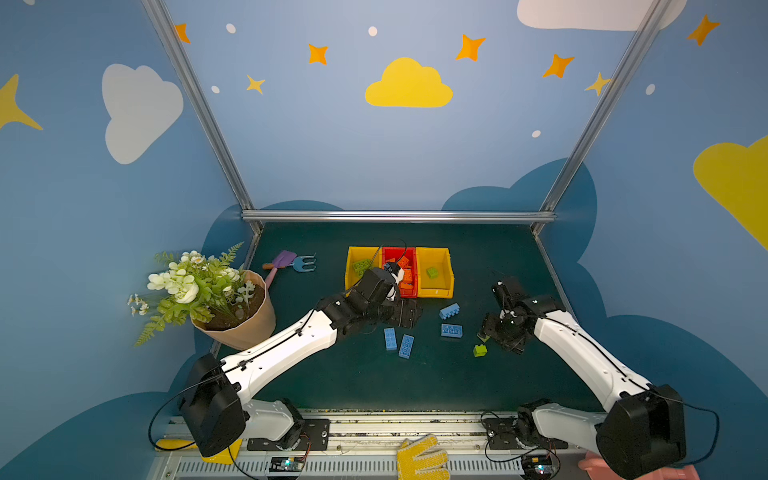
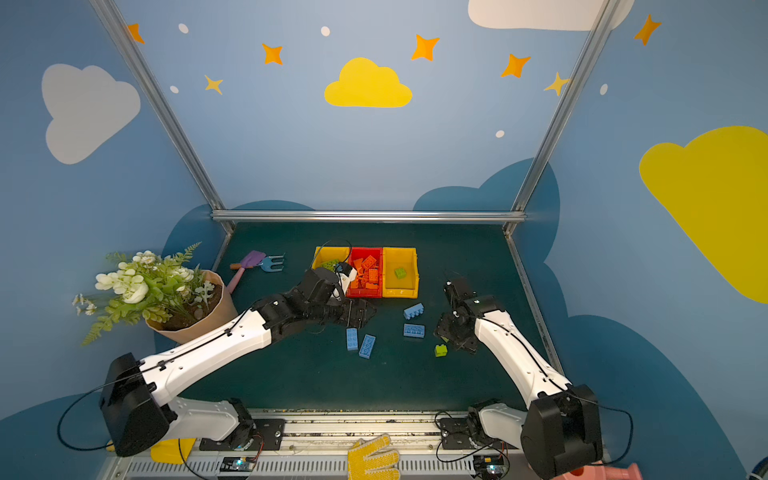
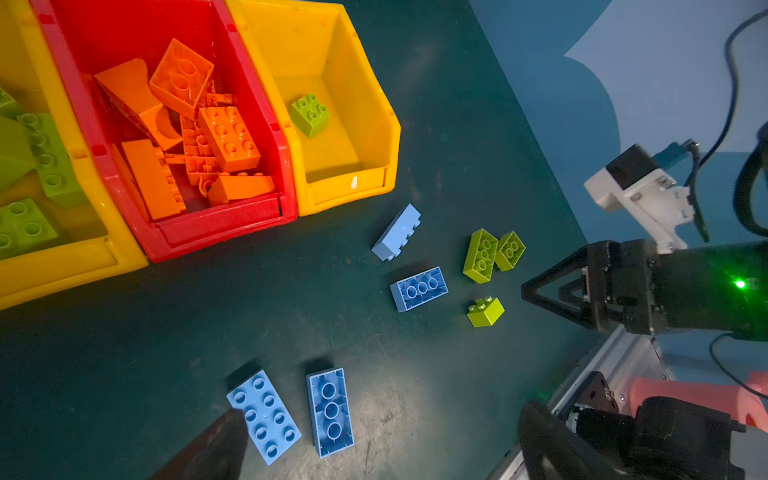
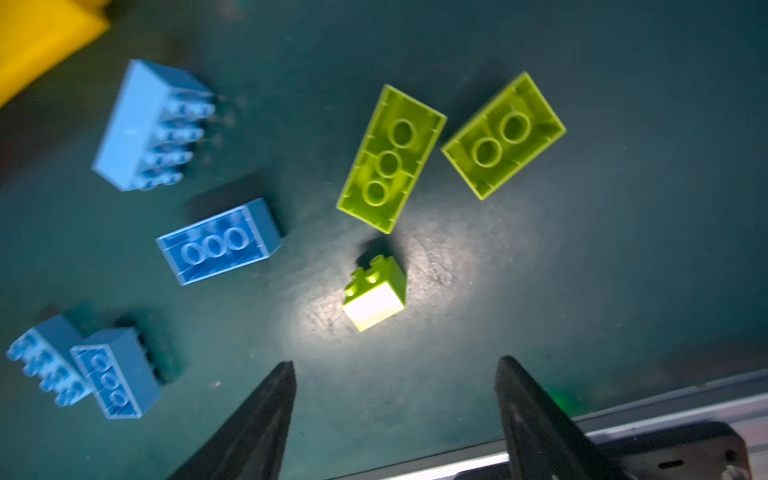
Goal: Sort the legos into containers by color
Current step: 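Lower the right gripper onto a green 2x3 brick and grasp it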
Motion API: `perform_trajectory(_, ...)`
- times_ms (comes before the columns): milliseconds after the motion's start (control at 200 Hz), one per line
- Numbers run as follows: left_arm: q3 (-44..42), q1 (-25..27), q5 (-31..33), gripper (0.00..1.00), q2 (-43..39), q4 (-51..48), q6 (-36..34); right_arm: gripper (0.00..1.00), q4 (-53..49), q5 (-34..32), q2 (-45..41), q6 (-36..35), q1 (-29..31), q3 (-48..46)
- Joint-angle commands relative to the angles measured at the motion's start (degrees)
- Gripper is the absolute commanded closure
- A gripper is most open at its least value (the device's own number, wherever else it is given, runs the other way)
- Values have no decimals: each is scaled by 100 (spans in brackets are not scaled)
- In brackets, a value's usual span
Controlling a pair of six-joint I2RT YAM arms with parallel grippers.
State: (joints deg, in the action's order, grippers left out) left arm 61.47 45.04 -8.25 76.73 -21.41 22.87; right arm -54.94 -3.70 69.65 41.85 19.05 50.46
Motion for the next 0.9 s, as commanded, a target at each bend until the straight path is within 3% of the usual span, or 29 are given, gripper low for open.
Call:
perform_trajectory(0,-191,25,60,0,-260,-11,95,26,266,-43,104,201,-73,-27)
perform_trajectory(315,-525,34,330,0,-767,-177,-22,28,933,32,921,490,-211,-52)
perform_trajectory(641,-911,32,731,0,-1431,-434,-61,31,1323,89,1935,294,-470,362)
perform_trajectory(766,-962,29,842,0,-1541,-458,-98,36,1461,172,2207,212,-585,421)
perform_trajectory(896,-928,18,909,0,-1512,-487,-137,50,1565,247,2401,127,-623,441)
